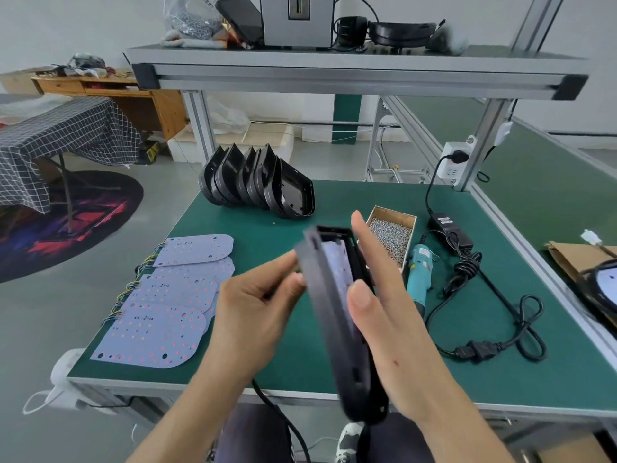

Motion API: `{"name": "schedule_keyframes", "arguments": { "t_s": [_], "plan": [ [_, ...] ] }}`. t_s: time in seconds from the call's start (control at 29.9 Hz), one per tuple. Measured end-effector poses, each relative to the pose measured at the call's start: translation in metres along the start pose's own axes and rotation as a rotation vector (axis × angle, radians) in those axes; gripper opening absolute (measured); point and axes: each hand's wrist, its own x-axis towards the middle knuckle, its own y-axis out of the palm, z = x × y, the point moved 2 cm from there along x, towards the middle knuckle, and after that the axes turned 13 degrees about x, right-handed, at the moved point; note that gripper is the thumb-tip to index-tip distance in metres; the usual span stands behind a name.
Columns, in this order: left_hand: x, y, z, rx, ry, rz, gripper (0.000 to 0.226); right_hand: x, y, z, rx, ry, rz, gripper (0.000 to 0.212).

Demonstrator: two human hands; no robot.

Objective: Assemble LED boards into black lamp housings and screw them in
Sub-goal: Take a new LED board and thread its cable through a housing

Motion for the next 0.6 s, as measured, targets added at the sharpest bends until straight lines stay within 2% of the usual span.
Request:
{"name": "schedule_keyframes", "arguments": {
  "t_s": [0.03,0.1,0.17,0.27,0.37,0.4,0.44,0.47,0.6],
  "plan": [
    [0.003,-0.002,0.002,-0.073,-0.031,0.005,0.019,0.000,0.001,-0.002,0.013,0.000,-0.001,0.104],
    [0.007,-0.005,0.005,-0.183,-0.096,0.021,0.046,0.002,-0.001,-0.006,0.086,0.016,-0.041,0.104],
    [0.007,-0.006,0.006,-0.294,-0.134,0.030,0.056,0.008,-0.003,-0.011,0.196,0.059,-0.141,0.092],
    [0.008,0.000,0.003,-0.387,-0.141,0.037,0.036,0.016,-0.003,-0.019,0.403,0.209,-0.178,0.069],
    [0.002,0.013,0.003,-0.419,-0.179,0.090,0.030,0.017,-0.001,-0.022,0.435,0.268,-0.128,0.025],
    [-0.001,0.017,0.004,-0.445,-0.243,0.116,0.017,0.017,-0.002,-0.021,0.404,0.258,-0.150,0.019],
    [-0.003,0.021,0.005,-0.474,-0.322,0.143,0.015,0.017,-0.004,-0.020,0.375,0.238,-0.162,0.017],
    [-0.004,0.024,0.008,-0.505,-0.375,0.169,0.023,0.018,-0.006,-0.019,0.348,0.222,-0.163,0.018],
    [0.004,0.024,0.015,-0.506,-0.342,0.214,0.022,0.019,-0.013,-0.010,0.190,0.168,-0.168,0.022]
  ]
}}
